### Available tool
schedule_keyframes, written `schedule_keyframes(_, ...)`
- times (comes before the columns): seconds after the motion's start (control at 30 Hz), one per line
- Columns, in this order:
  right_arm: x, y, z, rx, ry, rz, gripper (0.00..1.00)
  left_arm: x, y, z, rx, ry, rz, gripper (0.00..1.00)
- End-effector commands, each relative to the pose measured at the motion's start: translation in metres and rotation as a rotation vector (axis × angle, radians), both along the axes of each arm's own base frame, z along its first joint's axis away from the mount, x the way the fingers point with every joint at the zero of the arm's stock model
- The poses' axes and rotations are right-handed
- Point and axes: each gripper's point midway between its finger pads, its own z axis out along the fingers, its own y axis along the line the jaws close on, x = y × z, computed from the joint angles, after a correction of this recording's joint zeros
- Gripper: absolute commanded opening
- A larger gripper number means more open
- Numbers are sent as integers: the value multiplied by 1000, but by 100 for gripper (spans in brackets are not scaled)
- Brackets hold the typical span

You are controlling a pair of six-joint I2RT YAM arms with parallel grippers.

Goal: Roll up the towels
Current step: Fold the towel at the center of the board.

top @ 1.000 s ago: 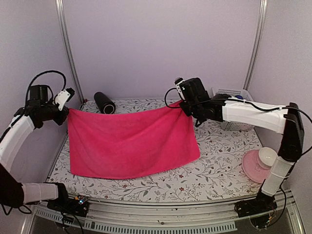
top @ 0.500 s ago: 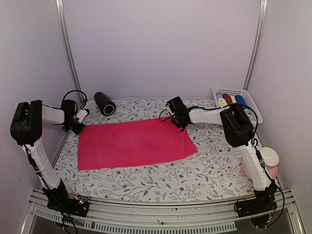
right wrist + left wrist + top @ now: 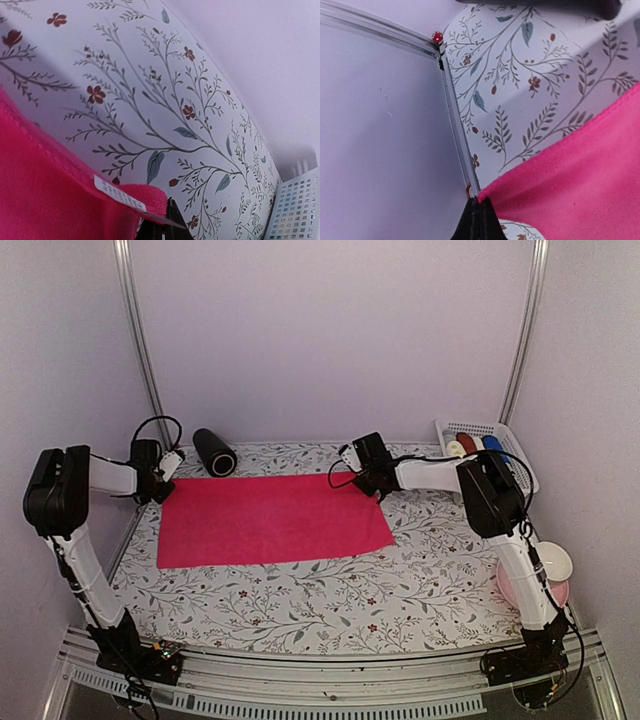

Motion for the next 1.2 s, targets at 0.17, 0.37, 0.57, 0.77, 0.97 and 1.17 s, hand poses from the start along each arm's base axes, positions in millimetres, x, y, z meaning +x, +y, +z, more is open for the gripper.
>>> schedule_keyframes(0.17,-53,-13,58,9,53,148,2,-42,-31,27,-39,-14,-180,0)
schedule_keyframes(0.37,-96,-20,61,-14,122,206,2,-81,-41,34,-77,25,-269,0)
schedule_keyframes(0.57,-147,-22,41,-74,198,267,2,-126,-50,11,-49,119,-369,0)
schedule_keyframes(0.77,-174,-30,28,-94,251,264,2,-149,-46,9,-6,139,-396,0)
schedule_keyframes(0.97,-188,-41,24,-99,267,244,2,-169,-44,10,17,161,-432,0)
schedule_keyframes(1.17,-200,-48,25,-100,277,238,2,-186,-36,-9,37,227,-425,0)
